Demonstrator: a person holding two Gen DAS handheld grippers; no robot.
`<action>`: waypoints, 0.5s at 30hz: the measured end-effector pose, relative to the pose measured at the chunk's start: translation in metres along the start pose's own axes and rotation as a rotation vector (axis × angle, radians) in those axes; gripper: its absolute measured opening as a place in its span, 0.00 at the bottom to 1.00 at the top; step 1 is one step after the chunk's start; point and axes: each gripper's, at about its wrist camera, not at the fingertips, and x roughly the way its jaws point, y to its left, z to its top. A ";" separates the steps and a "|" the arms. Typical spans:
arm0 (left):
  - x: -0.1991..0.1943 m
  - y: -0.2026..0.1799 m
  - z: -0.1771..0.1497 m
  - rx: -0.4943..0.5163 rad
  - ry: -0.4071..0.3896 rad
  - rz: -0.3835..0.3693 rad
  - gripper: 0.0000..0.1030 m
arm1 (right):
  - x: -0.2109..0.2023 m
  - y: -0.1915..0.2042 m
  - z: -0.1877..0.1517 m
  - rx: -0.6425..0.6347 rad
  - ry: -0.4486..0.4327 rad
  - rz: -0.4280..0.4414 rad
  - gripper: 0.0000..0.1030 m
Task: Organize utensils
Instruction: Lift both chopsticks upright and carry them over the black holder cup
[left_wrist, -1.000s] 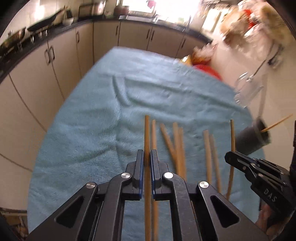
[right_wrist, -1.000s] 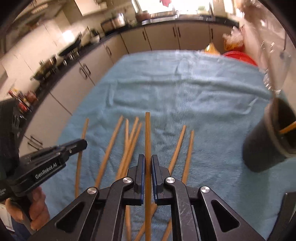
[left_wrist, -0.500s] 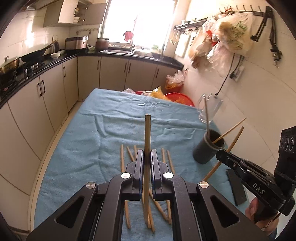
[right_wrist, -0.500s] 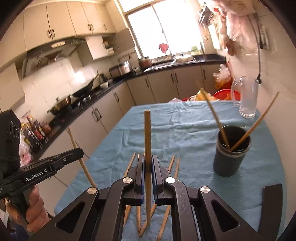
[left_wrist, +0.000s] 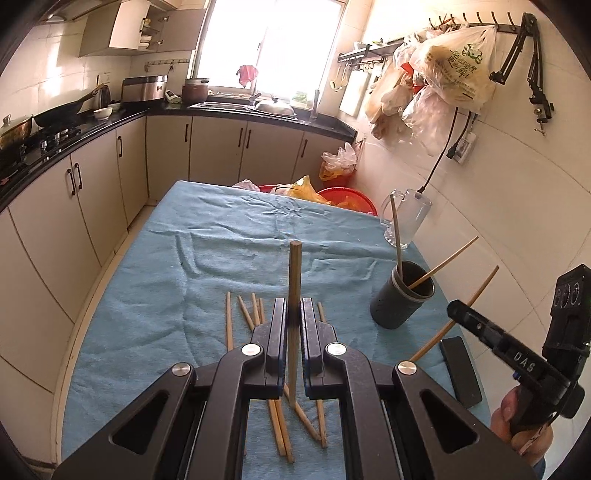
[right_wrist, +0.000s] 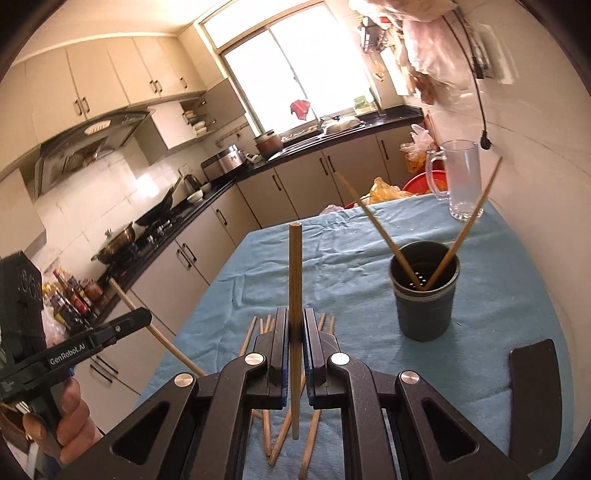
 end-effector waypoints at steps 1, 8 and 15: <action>0.001 -0.001 0.001 0.002 0.001 -0.002 0.06 | -0.002 -0.003 0.001 0.009 -0.004 0.000 0.07; 0.007 -0.014 0.005 0.008 0.008 -0.013 0.06 | -0.022 -0.029 0.008 0.072 -0.047 -0.022 0.07; 0.010 -0.036 0.014 0.041 0.009 -0.043 0.06 | -0.045 -0.057 0.014 0.147 -0.097 -0.033 0.07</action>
